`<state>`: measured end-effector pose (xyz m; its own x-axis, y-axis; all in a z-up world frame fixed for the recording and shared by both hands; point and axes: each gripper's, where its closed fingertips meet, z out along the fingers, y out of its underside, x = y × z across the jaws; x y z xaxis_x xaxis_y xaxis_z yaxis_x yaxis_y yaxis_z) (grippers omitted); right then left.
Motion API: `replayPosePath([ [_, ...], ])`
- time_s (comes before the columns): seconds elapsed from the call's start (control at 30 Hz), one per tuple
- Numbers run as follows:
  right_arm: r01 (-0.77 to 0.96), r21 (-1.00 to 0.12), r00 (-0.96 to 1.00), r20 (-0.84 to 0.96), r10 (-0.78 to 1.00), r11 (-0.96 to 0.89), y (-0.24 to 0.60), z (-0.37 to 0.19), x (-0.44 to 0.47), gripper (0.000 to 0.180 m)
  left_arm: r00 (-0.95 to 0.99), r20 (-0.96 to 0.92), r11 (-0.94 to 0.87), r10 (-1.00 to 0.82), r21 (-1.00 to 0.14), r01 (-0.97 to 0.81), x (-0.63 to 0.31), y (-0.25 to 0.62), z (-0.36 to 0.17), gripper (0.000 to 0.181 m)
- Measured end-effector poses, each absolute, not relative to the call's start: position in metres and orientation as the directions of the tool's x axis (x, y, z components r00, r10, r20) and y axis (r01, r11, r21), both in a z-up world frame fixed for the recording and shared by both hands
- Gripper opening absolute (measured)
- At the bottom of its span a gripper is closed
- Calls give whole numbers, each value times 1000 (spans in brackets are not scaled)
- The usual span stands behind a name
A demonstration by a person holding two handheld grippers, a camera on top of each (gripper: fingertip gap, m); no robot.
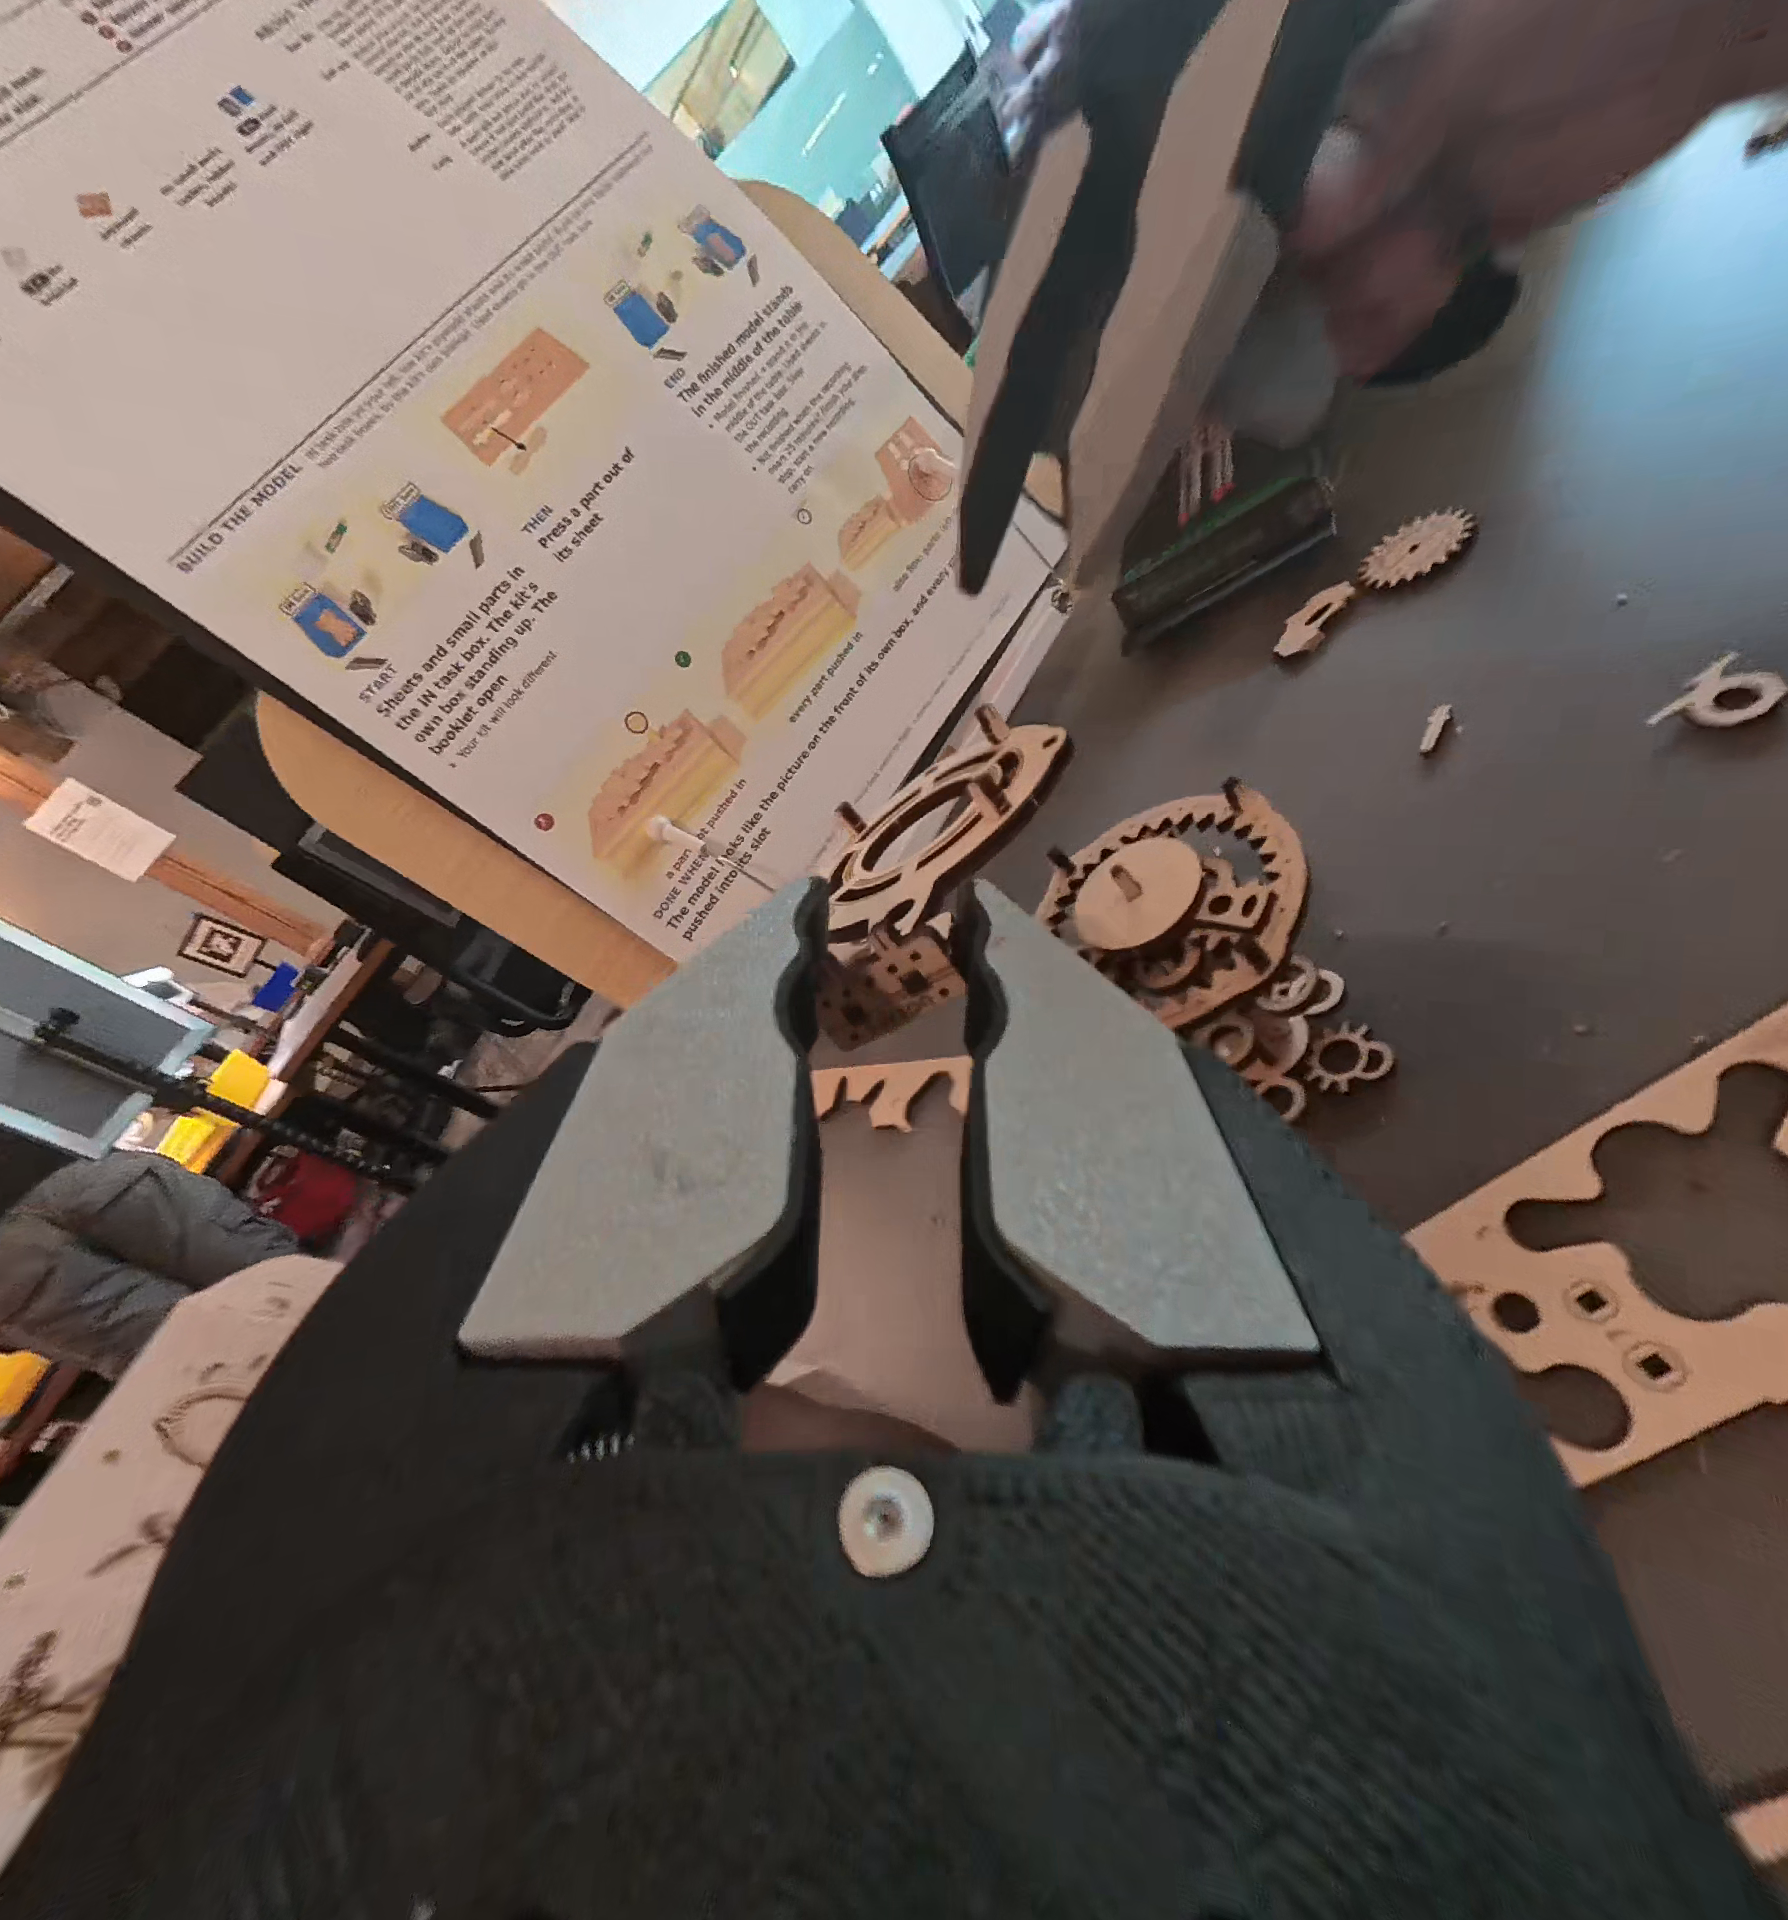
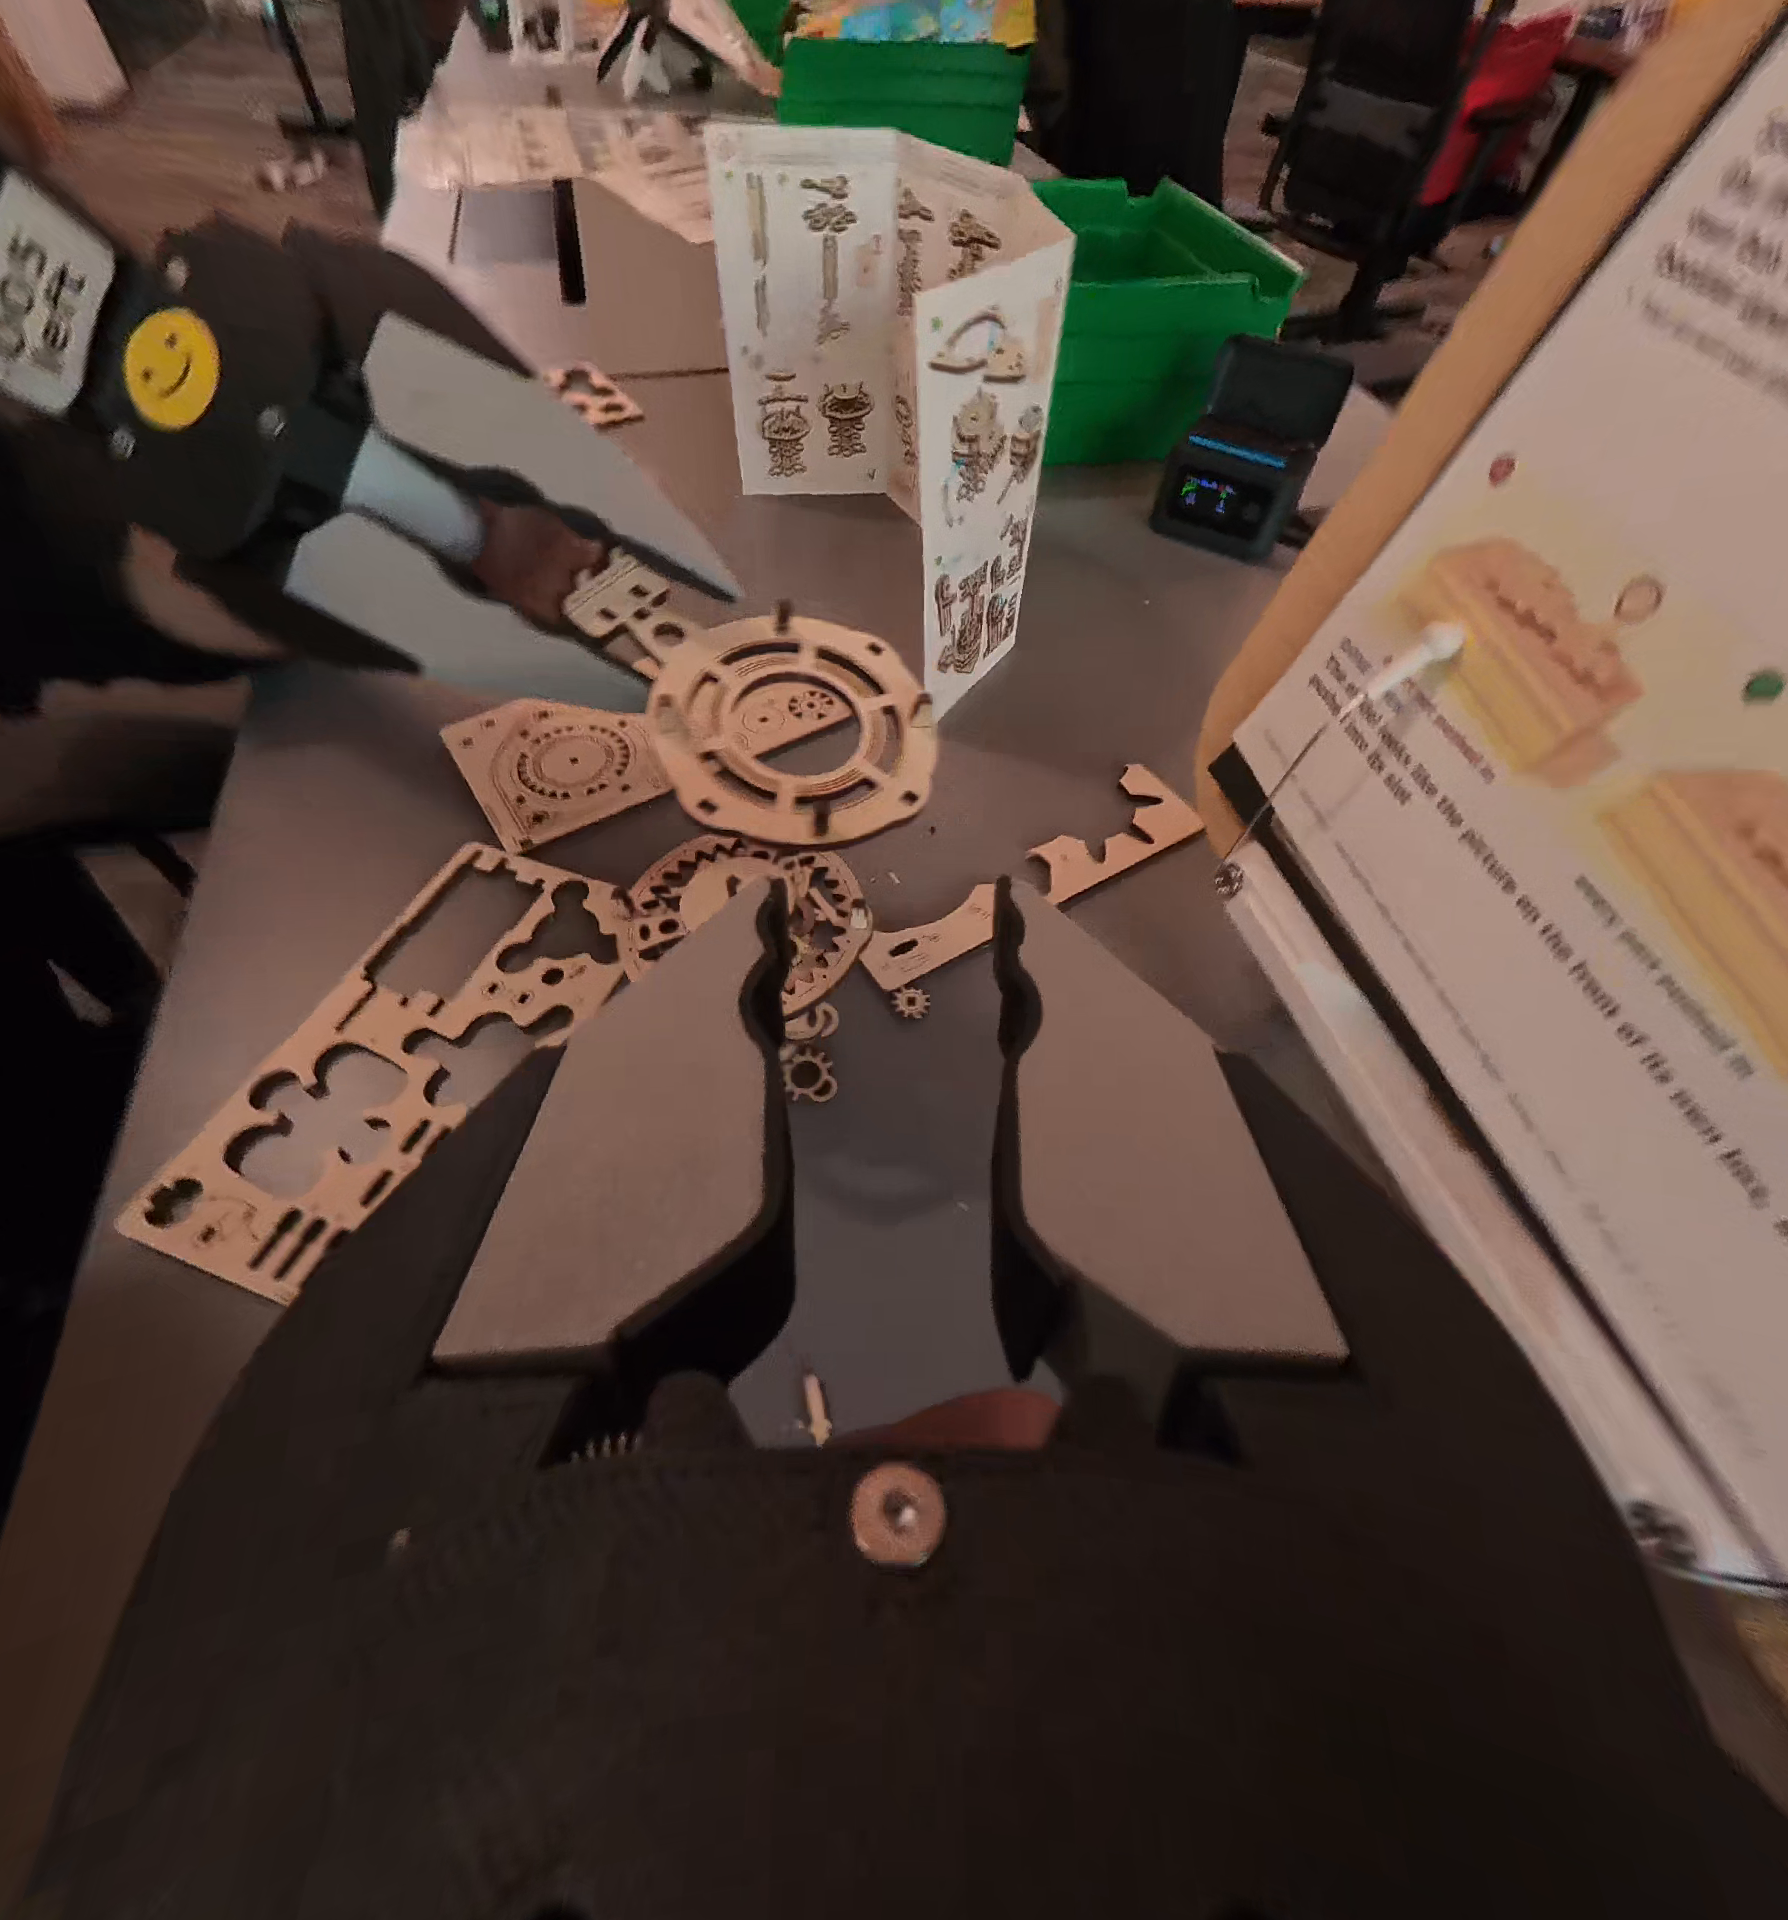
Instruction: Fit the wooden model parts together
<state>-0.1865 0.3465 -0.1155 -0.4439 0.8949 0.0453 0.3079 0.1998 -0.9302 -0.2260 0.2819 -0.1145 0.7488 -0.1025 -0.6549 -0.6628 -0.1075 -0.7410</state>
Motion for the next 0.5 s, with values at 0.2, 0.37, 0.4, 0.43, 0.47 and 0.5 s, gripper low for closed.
replayPosePath([
  [0.2,403,-915,-474,-216,854,-9,342,-128,-191,42,709,-704,-34,-39,-708,-705,-216,282,-111,22],
  [0.37,464,-881,-545,-368,754,-94,331,-130,-182,43,688,-725,112,-27,-686,-719,-213,280,-103,22],
  [0.4,479,-874,-543,-365,756,-77,331,-134,-179,45,704,-710,111,-17,-701,-705,-219,281,-102,22],
  [0.43,496,-866,-533,-357,767,-59,333,-139,-178,49,721,-693,104,4,-717,-690,-228,281,-100,22],
  [0.47,517,-855,-511,-346,787,-40,334,-145,-178,58,736,-677,88,21,-732,-676,-238,282,-100,22],
  [0.5,535,-844,-490,-327,808,-16,333,-151,-178,69,751,-659,67,36,-749,-660,-248,283,-101,22],
])
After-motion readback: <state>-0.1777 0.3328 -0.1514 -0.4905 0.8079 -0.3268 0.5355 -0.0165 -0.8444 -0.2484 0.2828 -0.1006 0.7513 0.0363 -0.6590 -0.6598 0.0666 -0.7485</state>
